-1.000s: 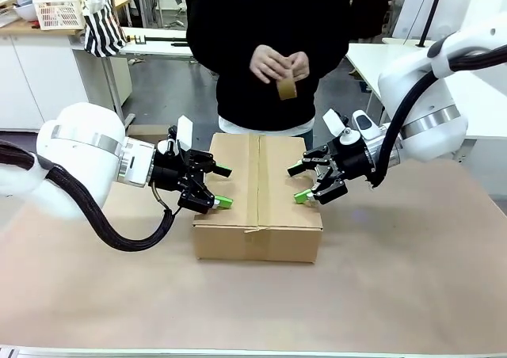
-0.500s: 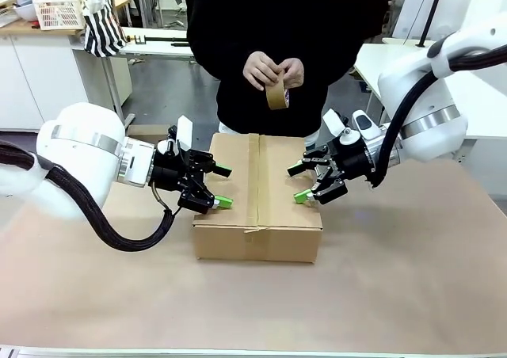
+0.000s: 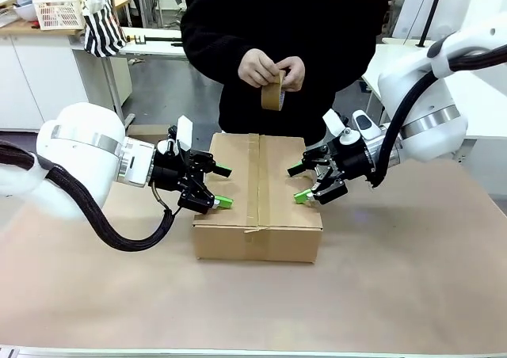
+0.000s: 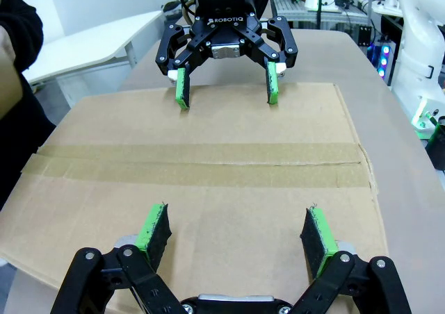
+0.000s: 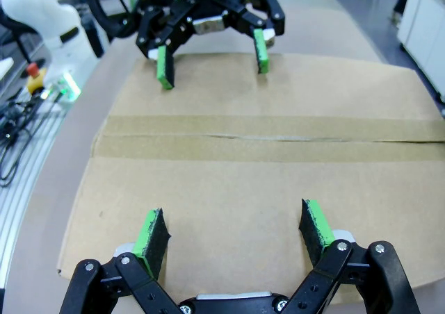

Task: Pack the gift set into the box.
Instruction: Press and hold the closed box until the human finishes sealing it.

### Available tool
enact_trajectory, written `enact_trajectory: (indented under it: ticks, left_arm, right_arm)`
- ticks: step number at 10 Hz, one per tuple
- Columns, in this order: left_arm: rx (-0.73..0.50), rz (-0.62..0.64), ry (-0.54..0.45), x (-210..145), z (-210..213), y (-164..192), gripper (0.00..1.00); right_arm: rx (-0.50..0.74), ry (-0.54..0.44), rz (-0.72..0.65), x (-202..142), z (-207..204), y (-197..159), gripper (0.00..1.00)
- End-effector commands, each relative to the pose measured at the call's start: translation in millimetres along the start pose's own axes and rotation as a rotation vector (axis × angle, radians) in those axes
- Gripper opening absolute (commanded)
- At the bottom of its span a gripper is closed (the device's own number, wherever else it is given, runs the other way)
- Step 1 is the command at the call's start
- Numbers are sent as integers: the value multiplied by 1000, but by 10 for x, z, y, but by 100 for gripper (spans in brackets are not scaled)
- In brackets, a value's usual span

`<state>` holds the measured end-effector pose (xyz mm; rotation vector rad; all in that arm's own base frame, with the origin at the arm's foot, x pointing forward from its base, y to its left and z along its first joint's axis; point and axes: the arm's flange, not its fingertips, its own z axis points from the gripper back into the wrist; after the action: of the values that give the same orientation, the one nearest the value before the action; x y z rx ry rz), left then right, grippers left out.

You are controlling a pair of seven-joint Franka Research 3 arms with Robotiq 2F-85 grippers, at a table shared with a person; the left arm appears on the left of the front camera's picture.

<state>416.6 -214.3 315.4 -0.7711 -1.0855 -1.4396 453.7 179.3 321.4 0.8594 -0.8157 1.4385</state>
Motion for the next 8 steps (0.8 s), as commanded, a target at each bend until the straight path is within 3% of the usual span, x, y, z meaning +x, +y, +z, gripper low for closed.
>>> enact_trajectory:
  ticks: [1,8]
  left_arm:
    - [1,-11,10,-19,8,-22,100]
    - [1,-11,10,-19,8,-22,100]
  right_arm:
    - [-1,0,0,2,0,1,100]
    - [-1,0,0,2,0,1,100]
